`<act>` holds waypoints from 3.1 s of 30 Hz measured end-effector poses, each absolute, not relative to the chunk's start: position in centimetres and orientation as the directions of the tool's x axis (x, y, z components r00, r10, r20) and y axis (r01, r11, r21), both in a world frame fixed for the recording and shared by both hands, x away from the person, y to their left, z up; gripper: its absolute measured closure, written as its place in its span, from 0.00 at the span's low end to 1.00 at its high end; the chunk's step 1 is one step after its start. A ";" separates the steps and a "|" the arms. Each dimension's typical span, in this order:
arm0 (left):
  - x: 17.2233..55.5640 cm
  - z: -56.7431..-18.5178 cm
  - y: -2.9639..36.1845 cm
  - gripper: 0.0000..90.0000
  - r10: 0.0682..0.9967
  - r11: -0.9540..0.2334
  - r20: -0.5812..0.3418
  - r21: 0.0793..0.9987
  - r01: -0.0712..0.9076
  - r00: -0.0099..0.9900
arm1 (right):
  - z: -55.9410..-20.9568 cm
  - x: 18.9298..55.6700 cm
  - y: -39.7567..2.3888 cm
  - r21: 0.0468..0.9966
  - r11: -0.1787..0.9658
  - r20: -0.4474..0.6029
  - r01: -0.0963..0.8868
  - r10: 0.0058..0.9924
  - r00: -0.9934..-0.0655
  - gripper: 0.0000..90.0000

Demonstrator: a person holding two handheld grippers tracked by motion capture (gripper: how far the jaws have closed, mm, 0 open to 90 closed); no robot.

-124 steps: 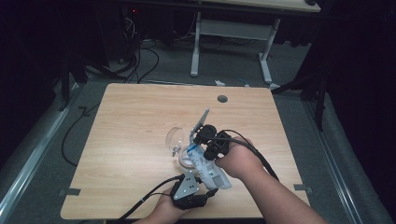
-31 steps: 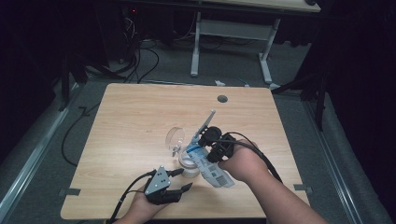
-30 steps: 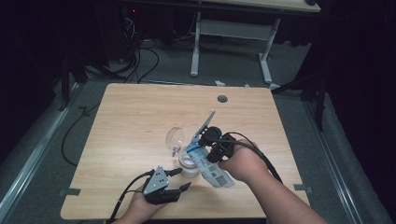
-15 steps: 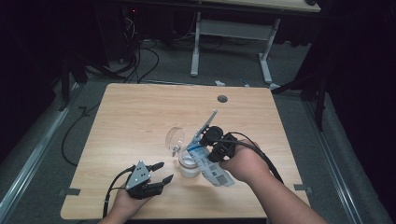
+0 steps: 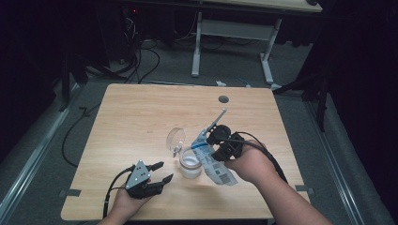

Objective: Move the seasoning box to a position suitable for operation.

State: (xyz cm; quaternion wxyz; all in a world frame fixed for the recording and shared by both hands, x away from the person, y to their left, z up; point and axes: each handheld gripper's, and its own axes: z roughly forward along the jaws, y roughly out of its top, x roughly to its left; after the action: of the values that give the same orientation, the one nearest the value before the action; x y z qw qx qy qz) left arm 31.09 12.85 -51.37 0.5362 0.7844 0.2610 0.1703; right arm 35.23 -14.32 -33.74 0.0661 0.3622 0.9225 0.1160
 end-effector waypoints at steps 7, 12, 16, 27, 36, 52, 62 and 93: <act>31.3 -51.4 13.1 0.47 0.600 -0.277 -0.031 0.930 0.243 0.800 | -34.2 35.4 -15.5 0.262 0.690 -0.032 0.674 0.705 -0.709 1.00; 31.3 -51.4 13.1 0.47 0.600 -0.278 -0.030 0.929 0.244 0.799 | -34.5 35.5 -16.4 0.259 0.677 -0.036 0.689 0.720 -0.693 1.00; 31.4 -51.4 13.0 0.47 0.599 -0.279 -0.032 0.928 0.246 0.800 | -34.9 35.8 -17.3 0.255 0.667 -0.043 0.700 0.731 -0.681 1.00; 31.5 -51.5 12.9 0.47 0.600 -0.278 -0.033 0.928 0.247 0.800 | -36.3 36.9 -19.6 0.249 0.621 -0.045 0.743 0.774 -0.631 1.00; 31.5 -51.5 12.9 0.47 0.602 -0.277 -0.037 0.927 0.252 0.798 | -36.8 37.8 -21.5 0.246 0.586 -0.053 0.772 0.803 -0.593 1.00; 31.6 -51.7 12.8 0.47 0.603 -0.284 -0.037 0.924 0.258 0.797 | -37.8 39.2 -24.3 0.250 0.522 -0.054 0.816 0.849 -0.526 1.00; 31.7 -51.7 12.9 0.47 0.603 -0.284 -0.040 0.923 0.261 0.797 | -38.2 39.6 -26.2 0.296 0.473 -0.067 0.830 0.877 -0.476 1.00; 33.4 -51.4 16.0 0.49 0.681 -0.242 -0.056 0.924 0.296 0.730 | -40.2 35.4 -27.5 0.591 0.403 -0.075 0.698 0.890 -0.450 1.00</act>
State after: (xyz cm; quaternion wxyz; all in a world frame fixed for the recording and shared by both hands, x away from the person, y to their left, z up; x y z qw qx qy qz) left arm 33.45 15.96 -51.35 0.5268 0.7664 0.3189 0.1827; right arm 35.44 -27.49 -40.18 0.1939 0.4874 0.8148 0.2469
